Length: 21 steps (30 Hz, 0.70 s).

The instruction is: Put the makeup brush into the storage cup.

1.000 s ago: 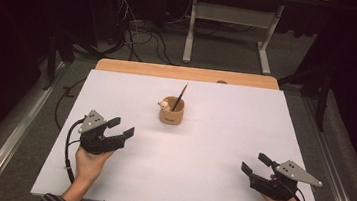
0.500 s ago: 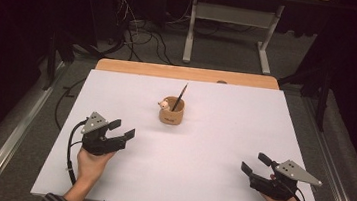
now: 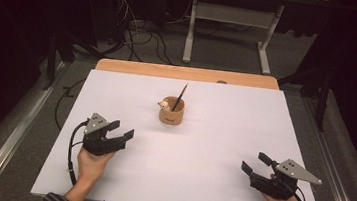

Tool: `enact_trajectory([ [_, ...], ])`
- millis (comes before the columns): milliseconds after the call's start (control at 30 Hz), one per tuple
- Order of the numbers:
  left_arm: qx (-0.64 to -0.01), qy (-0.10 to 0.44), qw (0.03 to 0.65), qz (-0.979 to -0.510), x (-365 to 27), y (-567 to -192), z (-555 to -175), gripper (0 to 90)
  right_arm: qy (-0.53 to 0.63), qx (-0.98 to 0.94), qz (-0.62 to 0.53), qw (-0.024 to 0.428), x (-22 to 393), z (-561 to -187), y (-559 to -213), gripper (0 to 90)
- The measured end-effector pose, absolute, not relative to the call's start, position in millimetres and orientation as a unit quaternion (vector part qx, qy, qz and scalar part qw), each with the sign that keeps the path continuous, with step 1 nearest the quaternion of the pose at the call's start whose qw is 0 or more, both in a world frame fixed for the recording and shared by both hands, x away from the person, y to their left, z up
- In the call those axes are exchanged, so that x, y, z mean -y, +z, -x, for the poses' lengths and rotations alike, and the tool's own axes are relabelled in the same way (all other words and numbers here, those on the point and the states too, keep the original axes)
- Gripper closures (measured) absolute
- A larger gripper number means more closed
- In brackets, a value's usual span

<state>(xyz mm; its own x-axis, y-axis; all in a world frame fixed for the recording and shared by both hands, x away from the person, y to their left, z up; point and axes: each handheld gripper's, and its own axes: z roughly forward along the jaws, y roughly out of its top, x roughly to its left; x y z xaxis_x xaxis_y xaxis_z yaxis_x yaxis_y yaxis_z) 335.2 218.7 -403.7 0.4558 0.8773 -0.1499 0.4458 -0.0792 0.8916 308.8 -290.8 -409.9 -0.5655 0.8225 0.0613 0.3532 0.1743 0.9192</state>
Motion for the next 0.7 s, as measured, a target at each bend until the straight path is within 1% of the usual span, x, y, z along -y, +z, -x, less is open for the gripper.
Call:
enact_trajectory([
  [400,-0.464,0.225,0.48,-0.71,-214.2,-406.4,-334.2,35.2,0.498,-0.731,-0.408,0.227,291.8,-311.4,-411.6,29.0],
  [700,-0.465,0.223,0.485,-0.706,-216.9,-406.2,-333.6,35.3,0.498,-0.731,-0.41,0.224,292.1,-311.7,-411.8,28.9],
])
